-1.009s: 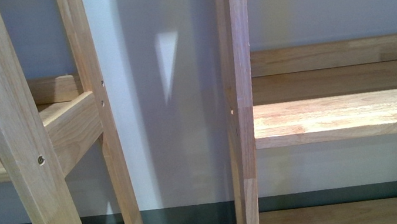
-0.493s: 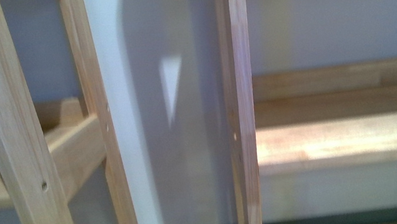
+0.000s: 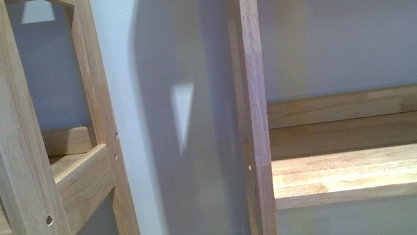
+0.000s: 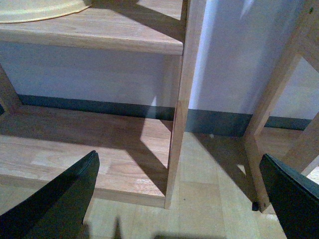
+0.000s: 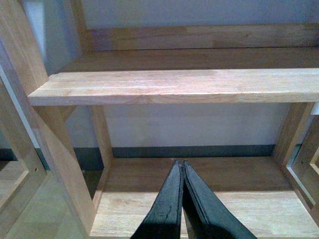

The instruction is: Put away toys

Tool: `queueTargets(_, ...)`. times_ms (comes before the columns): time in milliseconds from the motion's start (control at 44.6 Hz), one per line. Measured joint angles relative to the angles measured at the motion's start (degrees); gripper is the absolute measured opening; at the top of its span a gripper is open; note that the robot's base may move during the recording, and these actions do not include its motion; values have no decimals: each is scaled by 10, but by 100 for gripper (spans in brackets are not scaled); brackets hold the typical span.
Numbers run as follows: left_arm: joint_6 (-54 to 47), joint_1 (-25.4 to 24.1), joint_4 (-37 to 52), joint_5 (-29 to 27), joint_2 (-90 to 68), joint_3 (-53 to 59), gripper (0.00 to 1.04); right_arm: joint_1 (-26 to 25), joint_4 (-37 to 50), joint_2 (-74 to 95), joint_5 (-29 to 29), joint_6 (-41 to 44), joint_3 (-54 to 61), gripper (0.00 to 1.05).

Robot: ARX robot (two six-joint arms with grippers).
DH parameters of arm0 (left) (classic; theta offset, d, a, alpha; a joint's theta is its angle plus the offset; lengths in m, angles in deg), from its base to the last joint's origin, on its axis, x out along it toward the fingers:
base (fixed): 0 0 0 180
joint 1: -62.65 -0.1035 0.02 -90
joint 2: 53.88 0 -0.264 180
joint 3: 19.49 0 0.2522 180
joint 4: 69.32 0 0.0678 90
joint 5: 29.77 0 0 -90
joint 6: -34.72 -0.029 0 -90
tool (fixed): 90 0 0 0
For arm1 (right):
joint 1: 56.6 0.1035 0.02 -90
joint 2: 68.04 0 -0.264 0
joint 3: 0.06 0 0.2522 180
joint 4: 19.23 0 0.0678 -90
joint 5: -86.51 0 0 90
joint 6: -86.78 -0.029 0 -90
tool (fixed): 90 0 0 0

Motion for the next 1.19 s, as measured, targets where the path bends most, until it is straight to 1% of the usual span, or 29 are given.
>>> queueTargets(202,0,0,0,0,0,0,99,0,0,0,0,0,0,3)
queueTargets(224,0,0,0,0,0,0,99,0,0,0,0,1,0,6)
queueTargets(359,0,0,0,0,0,0,99,0,0,0,0,1,0,26)
queueTargets(381,0,0,0,0,0,0,99,0,0,0,0,1,0,28)
queueTargets(538,0,0,0,0,0,0,99,0,0,0,0,1,0,53)
queueTargets(561,0,0,0,0,0,0,99,0,0,0,0,1,0,55)
queueTargets(628,0,0,0,0,0,0,99,0,0,0,0,1,0,66)
queueTargets(695,0,0,0,0,0,0,99,0,0,0,0,1,0,74)
queueTargets(808,0,0,0,0,0,0,99,0,0,0,0,1,0,94)
queueTargets(852,0,0,0,0,0,0,99,0,0,0,0,0,0,100)
queueTargets(875,0,0,0,0,0,0,99,0,0,0,0,0,0,100)
queueTargets(942,0,0,0,0,0,0,99,0,0,0,0,1,0,98)
queueTargets(1189,0,0,0,0,0,0,99,0,0,0,0,1,0,99)
